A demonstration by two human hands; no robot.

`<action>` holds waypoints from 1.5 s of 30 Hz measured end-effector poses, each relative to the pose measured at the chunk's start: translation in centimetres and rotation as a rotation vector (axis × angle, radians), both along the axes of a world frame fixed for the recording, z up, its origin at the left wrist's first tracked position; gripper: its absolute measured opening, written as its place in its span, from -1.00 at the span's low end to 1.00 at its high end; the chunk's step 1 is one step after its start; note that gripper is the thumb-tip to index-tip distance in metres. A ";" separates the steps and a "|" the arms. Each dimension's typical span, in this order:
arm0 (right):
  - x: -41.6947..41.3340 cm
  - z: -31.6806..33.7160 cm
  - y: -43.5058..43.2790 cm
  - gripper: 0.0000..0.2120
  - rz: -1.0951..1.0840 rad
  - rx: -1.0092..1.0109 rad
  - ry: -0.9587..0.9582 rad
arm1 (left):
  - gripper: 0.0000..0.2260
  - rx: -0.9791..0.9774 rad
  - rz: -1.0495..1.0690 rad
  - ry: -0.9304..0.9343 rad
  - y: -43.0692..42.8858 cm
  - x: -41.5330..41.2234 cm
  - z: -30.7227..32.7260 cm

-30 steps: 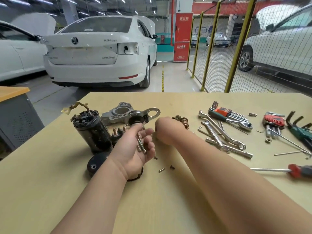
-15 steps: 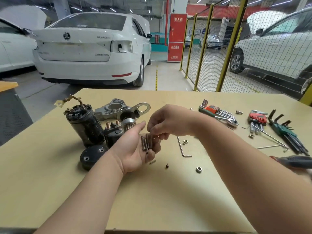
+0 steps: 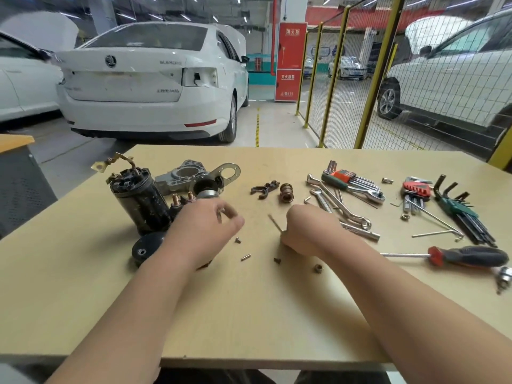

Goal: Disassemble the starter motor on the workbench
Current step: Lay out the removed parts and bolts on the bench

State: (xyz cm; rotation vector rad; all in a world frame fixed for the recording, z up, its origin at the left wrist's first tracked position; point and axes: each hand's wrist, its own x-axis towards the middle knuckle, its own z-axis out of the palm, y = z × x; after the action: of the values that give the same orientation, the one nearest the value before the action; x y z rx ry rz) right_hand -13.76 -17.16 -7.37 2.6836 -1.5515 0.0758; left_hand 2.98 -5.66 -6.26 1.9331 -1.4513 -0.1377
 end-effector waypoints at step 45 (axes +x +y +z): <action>4.2 -2.0 1.6 -0.66 -0.033 0.082 -0.658 | -0.84 0.081 -0.011 -0.407 0.5 -2.1 -4.2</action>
State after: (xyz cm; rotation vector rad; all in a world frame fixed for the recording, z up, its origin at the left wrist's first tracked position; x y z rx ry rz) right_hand -9.53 -15.59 -9.41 2.8528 -1.7574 1.0017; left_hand 0.90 -5.18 -10.44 2.1029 -1.7375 0.2077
